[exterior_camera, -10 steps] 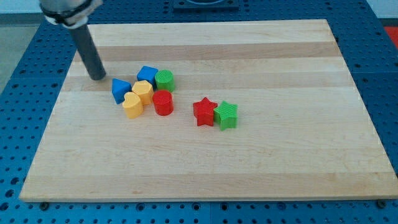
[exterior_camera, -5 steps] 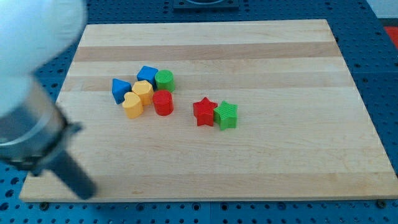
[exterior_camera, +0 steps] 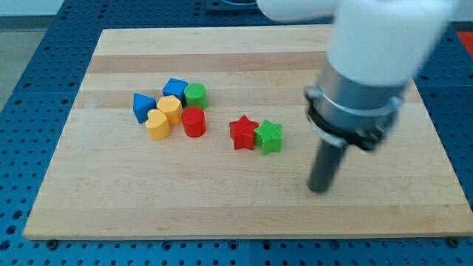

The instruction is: Push the green star and red star towards the group of blocks

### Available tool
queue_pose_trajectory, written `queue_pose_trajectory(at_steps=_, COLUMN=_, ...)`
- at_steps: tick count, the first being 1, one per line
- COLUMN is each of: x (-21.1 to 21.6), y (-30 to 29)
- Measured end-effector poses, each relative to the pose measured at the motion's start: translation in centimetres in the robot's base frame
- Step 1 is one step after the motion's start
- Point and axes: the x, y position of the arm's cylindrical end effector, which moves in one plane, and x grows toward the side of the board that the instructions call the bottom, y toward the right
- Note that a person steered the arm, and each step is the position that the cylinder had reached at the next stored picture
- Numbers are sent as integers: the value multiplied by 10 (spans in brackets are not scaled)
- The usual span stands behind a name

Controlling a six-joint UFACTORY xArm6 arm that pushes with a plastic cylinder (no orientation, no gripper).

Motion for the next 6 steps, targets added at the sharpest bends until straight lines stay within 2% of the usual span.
queue_pose_trajectory(at_steps=1, x=-78, y=-40)
queue_pose_trajectory(at_steps=2, x=-99, y=-60)
queue_pose_trajectory(at_steps=5, x=-108, y=-95)
queue_pose_trajectory(at_steps=6, x=-110, y=-89)
